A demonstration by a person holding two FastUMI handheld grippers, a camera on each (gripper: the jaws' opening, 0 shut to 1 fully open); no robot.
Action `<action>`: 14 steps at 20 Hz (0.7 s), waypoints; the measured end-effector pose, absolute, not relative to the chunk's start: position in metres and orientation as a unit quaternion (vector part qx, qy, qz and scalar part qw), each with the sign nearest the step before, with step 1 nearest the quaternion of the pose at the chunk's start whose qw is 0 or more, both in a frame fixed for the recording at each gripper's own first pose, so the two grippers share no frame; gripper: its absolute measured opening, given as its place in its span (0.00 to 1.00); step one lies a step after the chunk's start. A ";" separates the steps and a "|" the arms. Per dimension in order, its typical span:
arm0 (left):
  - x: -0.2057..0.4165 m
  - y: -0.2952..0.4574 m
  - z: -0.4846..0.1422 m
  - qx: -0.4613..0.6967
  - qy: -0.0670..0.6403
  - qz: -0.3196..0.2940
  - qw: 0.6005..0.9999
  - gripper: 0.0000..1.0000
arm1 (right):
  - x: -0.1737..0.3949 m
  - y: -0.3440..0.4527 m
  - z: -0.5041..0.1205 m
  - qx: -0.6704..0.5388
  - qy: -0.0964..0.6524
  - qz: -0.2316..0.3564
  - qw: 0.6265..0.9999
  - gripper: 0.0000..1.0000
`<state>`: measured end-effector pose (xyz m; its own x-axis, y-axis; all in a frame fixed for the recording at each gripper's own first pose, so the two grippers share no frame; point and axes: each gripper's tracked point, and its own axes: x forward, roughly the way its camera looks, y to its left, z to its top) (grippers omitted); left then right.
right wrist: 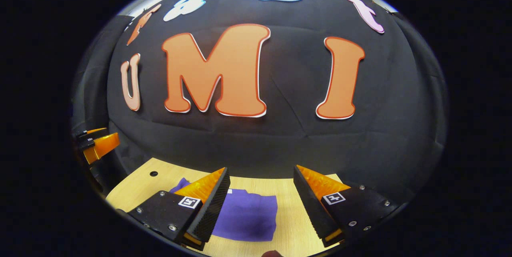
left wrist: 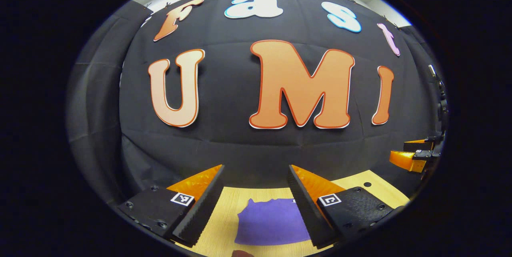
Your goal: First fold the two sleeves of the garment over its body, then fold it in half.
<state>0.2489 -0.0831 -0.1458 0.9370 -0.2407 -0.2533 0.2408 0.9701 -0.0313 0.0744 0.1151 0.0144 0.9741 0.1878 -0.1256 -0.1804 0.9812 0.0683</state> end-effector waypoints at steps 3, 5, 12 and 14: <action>0.242 -0.081 -0.140 0.002 0.112 -0.121 0.986 0.97 | 0.051 0.114 0.019 0.029 0.048 0.092 0.994 0.95; 0.236 -0.081 -0.135 -0.005 0.101 -0.122 0.987 0.96 | 0.040 0.113 0.020 0.032 0.043 0.091 0.994 0.95; 0.207 -0.073 -0.130 -0.004 0.092 -0.117 0.989 0.96 | 0.008 0.121 0.020 0.022 0.024 0.091 0.995 0.95; 0.202 -0.070 -0.136 0.009 0.099 -0.116 0.988 0.96 | 0.003 0.126 0.015 0.020 0.026 0.093 0.995 0.95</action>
<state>0.2022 -0.0701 -0.1365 0.9538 -0.2270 -0.1971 0.2303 0.9731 -0.0060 0.0031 0.1261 0.0150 0.9813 0.1865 -0.0484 -0.1844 0.9819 0.0442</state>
